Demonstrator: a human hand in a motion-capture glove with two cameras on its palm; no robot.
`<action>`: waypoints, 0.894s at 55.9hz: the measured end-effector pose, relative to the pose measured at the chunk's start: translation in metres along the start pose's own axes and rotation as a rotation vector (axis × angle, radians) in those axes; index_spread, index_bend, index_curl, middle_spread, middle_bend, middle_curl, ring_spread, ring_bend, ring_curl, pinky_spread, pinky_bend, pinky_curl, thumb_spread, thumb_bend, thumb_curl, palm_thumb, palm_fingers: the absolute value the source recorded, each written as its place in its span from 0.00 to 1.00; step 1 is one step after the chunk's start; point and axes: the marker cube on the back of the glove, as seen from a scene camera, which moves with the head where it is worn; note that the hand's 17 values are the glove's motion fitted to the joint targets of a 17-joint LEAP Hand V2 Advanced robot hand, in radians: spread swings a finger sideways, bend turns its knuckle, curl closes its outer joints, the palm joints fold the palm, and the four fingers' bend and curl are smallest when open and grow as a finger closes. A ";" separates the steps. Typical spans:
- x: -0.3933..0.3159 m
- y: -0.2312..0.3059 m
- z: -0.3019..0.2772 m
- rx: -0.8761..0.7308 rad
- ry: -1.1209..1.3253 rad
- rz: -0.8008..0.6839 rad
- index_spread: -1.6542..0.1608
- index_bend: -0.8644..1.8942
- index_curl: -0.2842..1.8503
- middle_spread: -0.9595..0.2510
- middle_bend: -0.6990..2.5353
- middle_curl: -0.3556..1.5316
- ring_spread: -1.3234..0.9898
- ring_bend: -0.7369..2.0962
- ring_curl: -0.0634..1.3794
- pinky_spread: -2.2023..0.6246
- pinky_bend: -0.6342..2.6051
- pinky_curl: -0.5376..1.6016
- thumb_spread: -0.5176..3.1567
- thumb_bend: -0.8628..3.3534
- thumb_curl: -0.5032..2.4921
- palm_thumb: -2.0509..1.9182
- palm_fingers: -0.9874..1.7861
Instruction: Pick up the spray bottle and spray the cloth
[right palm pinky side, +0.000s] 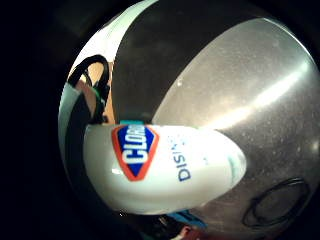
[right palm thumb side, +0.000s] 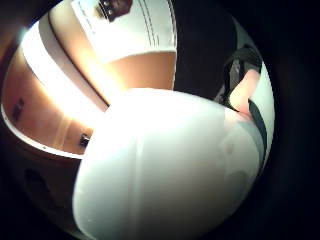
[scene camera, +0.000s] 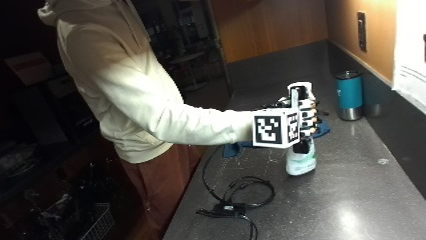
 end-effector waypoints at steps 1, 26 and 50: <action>-0.004 0.003 0.004 -0.035 0.012 -0.011 0.79 0.42 0.35 0.66 0.34 0.44 0.48 0.41 0.31 0.71 0.27 0.41 0.24 0.20 0.37 0.77 0.83; -0.110 0.027 0.061 -0.614 0.574 -0.321 0.80 0.44 0.37 0.68 0.37 0.45 0.48 0.44 0.36 0.68 0.30 0.44 0.18 0.20 0.40 0.76 0.85; -0.159 0.072 0.144 -0.837 1.280 -0.495 0.80 0.45 0.38 0.69 0.38 0.46 0.48 0.45 0.37 0.68 0.31 0.44 0.16 0.20 0.41 0.77 0.85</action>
